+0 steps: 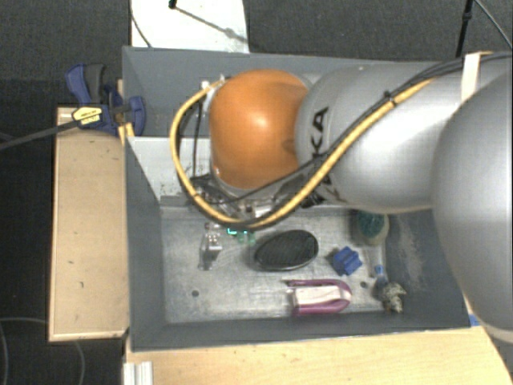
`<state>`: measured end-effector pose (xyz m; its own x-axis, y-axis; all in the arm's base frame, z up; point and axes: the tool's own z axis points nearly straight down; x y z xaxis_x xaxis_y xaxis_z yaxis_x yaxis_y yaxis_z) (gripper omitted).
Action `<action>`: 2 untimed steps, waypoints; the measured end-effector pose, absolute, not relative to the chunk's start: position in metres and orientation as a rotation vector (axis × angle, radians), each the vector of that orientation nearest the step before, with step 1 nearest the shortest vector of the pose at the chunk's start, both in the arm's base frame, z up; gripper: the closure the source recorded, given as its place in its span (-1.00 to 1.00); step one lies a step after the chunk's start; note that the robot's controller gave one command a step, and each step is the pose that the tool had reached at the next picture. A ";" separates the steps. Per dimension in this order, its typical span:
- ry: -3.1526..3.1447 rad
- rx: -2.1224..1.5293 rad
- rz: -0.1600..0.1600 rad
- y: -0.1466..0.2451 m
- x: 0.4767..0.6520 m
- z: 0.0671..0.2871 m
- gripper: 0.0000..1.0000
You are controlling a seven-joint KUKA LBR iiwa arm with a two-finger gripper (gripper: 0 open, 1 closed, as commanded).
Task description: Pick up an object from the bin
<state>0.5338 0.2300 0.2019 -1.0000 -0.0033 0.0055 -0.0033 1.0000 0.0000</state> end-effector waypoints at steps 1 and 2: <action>-3.140 0.206 -0.005 0.102 0.564 0.070 -1.00; -3.141 0.135 0.005 0.025 0.541 0.102 -1.00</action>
Offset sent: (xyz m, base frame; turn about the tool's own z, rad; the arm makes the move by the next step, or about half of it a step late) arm 0.0282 -0.1252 -0.1319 -0.1353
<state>0.5410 0.0248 0.1018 -0.9963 -0.0856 -0.0021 -0.0856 0.9963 -0.0030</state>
